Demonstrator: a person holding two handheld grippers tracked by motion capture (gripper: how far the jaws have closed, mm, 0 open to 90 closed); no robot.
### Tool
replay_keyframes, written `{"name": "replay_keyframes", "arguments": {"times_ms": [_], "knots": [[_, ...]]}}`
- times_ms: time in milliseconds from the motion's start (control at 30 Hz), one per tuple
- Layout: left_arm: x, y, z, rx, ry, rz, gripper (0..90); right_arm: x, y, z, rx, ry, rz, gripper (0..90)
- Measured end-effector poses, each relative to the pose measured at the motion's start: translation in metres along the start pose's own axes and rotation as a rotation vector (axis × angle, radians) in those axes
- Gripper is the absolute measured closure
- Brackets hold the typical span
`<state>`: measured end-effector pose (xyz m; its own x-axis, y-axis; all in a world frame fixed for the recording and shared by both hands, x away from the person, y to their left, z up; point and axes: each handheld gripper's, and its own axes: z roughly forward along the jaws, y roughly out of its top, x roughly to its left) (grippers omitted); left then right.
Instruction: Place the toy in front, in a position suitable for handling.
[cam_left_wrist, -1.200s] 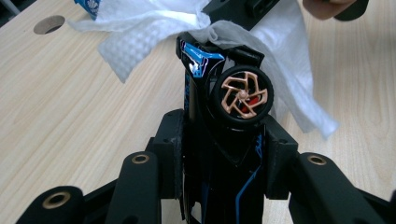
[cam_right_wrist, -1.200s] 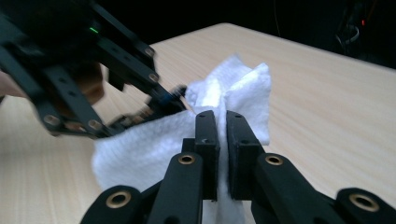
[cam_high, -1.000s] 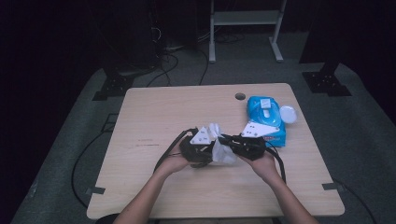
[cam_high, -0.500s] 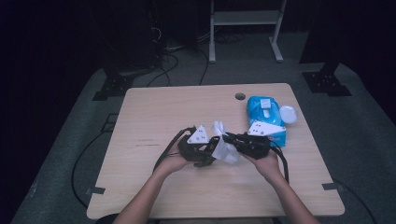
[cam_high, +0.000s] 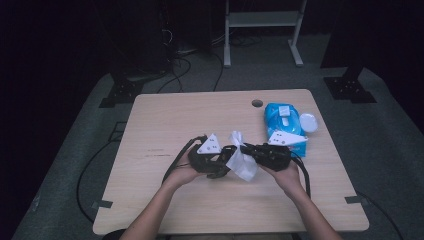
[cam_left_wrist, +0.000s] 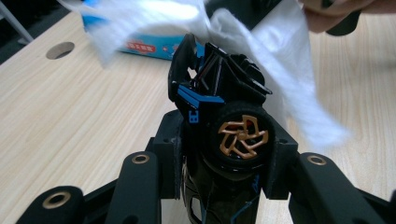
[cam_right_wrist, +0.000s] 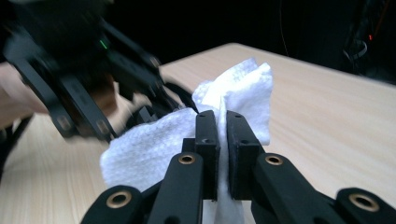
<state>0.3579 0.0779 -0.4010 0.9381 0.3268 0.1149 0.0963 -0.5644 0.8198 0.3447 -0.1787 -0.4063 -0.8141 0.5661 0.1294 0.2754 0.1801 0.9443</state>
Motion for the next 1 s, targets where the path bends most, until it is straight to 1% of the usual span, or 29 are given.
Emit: {"name": "replay_keyframes", "arguments": {"times_ms": [33, 67, 100, 167, 200, 233, 300, 333, 367, 400, 433, 467, 500, 533, 567, 600, 633, 667, 700, 767, 900, 1000], "knots": [[0.0, 0.0, 0.0, 0.0, 0.0, 0.0, 58.0, 0.0, 0.0, 0.0, 0.0, 0.0, 0.0, 84.0], [0.0, 0.0, 0.0, 0.002, 0.002, 0.0, 57.9, -0.002, -0.004, -0.001, 0.012, -0.006, 0.01, 83.9], [-0.001, 0.0, 0.003, 0.017, 0.005, 0.013, 57.9, -0.002, -0.004, -0.001, 0.011, -0.003, 0.014, 83.9], [-0.002, 0.0, 0.004, 0.012, -0.002, 0.009, 57.9, 0.003, 0.001, 0.0, -0.007, 0.011, 0.003, 83.9], [-0.002, 0.001, 0.005, 0.011, -0.009, 0.011, 57.9, 0.003, 0.001, 0.0, -0.007, 0.011, 0.003, 83.9], [-0.003, 0.001, 0.005, 0.006, -0.01, 0.011, 57.9, 0.009, 0.008, 0.001, -0.015, 0.021, -0.025, 83.9], [-0.003, 0.002, 0.003, -0.004, -0.008, 0.011, 57.9, 0.01, 0.01, 0.001, -0.017, 0.022, -0.03, 83.9], [-0.002, 0.002, 0.002, -0.003, -0.009, 0.01, 58.0, 0.008, 0.009, 0.001, -0.019, 0.021, -0.026, 83.8], [-0.002, 0.001, 0.001, -0.002, -0.008, 0.009, 58.0, 0.003, 0.004, 0.001, -0.009, 0.005, -0.012, 83.8], [-0.001, 0.001, 0.0, -0.004, -0.005, 0.006, 58.0, 0.003, 0.004, 0.001, -0.009, 0.005, -0.012, 83.8], [0.0, 0.0, -0.001, -0.003, -0.005, 0.004, 58.0, -0.001, -0.001, 0.001, 0.001, -0.005, 0.002, 83.8], [0.0, 0.0, -0.001, -0.004, -0.004, 0.002, 58.0, -0.007, -0.01, 0.001, 0.021, -0.016, 0.034, 83.8], [0.001, 0.0, -0.001, -0.007, -0.005, -0.001, 58.0, -0.007, -0.01, 0.001, 0.021, -0.016, 0.034, 83.8], [0.001, 0.0, -0.001, -0.008, -0.005, -0.001, 58.0, -0.01, -0.016, 0.002, 0.032, -0.016, 0.052, 83.9], [0.0, 0.0, -0.001, -0.013, -0.005, -0.001, 58.0, -0.012, -0.02, 0.004, 0.027, 0.006, 0.085, 83.9], [0.0, 0.0, 0.0, -0.011, -0.006, 0.0, 58.0, -0.012, -0.02, 0.004, 0.027, 0.006, 0.085, 83.9], [-0.001, 0.001, 0.0, -0.009, -0.003, 0.003, 57.8, -0.009, -0.017, 0.006, 0.024, 0.007, 0.081, 83.9], [-0.001, 0.001, 0.0, -0.008, 0.0, 0.006, 57.8, -0.009, -0.017, 0.006, 0.024, 0.007, 0.081, 83.9], [-0.001, 0.002, -0.001, -0.016, -0.001, 0.007, 57.7, -0.008, -0.016, 0.006, 0.021, 0.006, 0.072, 84.0], [-0.001, 0.003, -0.002, -0.024, -0.009, 0.002, 57.7, -0.008, -0.012, 0.003, -0.005, 0.03, 0.085, 84.0], [-0.002, 0.004, -0.001, -0.034, -0.017, 0.004, 57.7, -0.005, -0.005, -0.001, -0.02, 0.026, 0.07, 84.0], [-0.002, 0.004, -0.001, -0.031, -0.017, 0.009, 57.7, 0.001, 0.005, -0.005, -0.052, 0.03, 0.043, 84.0]]}}
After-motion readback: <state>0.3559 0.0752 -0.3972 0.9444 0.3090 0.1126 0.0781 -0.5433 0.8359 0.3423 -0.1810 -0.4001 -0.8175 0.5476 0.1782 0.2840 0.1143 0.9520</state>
